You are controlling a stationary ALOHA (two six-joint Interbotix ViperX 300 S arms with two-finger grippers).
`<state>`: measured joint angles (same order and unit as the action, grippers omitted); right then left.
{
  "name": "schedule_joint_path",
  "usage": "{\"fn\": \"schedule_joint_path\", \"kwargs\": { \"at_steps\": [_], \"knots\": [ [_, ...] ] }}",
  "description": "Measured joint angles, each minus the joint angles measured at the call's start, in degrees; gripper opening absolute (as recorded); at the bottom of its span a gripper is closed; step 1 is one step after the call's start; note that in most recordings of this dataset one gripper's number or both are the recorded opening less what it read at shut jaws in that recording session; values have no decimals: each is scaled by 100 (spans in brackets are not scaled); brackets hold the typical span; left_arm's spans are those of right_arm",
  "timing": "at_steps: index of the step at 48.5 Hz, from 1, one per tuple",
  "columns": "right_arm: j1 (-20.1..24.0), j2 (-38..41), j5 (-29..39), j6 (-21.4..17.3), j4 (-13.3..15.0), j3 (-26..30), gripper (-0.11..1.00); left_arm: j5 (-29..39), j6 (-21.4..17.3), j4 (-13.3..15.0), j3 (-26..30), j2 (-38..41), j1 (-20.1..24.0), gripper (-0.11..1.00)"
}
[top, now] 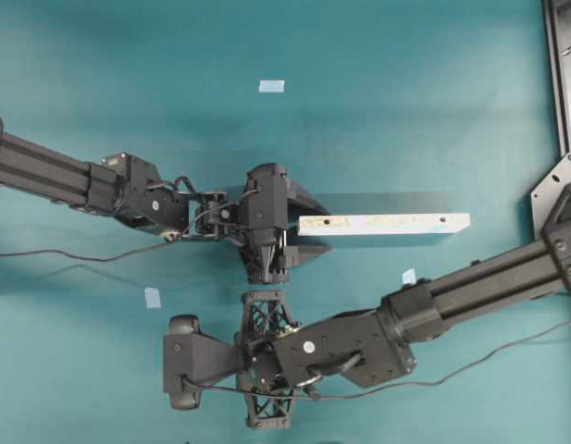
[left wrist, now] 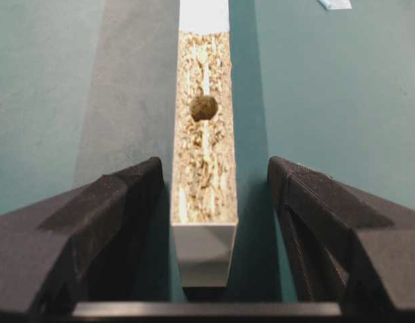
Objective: Move the wooden board into place and insert the rod into its hole.
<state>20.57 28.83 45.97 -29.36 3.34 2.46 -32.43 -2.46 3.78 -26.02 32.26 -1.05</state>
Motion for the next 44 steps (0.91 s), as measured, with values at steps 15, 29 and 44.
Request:
{"fn": "schedule_joint_path", "kwargs": {
  "at_steps": [15, 29, 44],
  "knots": [
    [0, -598, 0, 0, 413, -70, 9, 0, 9, 0, 0, 0, -9, 70],
    [-132, -1521, -896, 0, 1266, -659, 9, 0, 9, 9, 0, 0, -26, 70],
    [-255, -2496, -2127, 0, 1617, -1925, 9, 0, 9, 18, -9, 0, -35, 70]
  ]
}}
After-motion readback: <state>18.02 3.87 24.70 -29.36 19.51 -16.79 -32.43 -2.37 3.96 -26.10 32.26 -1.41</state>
